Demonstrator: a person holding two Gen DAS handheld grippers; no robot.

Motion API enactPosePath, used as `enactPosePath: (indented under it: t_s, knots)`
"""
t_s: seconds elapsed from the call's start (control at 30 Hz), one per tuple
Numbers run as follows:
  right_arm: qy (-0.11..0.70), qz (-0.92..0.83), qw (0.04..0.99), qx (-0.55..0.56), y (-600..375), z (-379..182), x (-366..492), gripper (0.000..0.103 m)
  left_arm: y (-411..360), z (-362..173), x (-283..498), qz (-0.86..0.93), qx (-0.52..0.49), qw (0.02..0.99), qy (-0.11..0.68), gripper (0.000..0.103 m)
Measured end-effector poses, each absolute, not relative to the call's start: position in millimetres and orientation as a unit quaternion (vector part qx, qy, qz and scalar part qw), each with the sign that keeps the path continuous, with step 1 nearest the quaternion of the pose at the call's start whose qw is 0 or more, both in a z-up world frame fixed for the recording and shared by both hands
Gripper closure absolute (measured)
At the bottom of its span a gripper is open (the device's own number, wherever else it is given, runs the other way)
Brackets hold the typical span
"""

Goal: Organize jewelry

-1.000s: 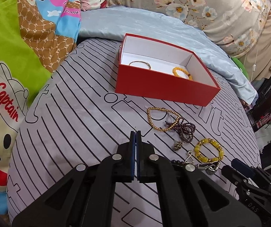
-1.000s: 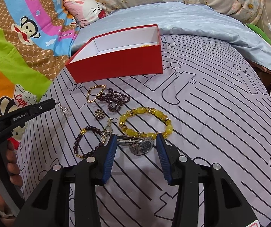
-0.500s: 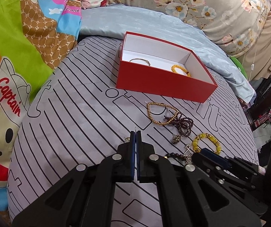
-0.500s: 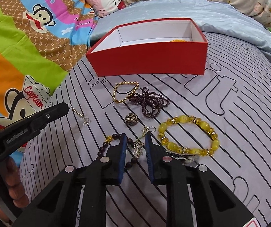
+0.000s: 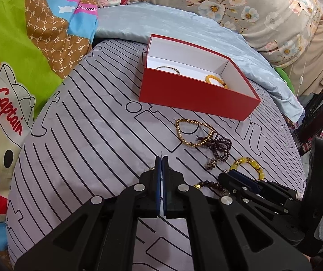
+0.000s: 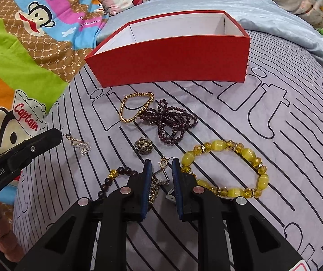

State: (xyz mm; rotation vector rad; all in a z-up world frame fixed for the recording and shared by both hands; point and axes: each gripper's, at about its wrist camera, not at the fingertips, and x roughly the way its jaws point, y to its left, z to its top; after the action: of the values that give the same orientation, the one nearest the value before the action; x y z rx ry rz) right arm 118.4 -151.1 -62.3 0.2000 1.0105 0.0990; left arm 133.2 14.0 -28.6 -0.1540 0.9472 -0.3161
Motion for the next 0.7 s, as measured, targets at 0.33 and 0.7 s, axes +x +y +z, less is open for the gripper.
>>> enactPosePath:
  t_s: [0.33,0.7]
  knots:
    - [0.477,0.039,0.874,0.078,-151.3,-62.4,119.7,0.097,10.8,-29.6,132.0,-0.155,-0.074,0.873,0.456,0.103]
    - [0.457,0.038,0.883,0.098,-163.3,-42.4,103.8,0.1,8.7,-20.0,126.0,-0.16,-0.073,0.877,0.447,0.103]
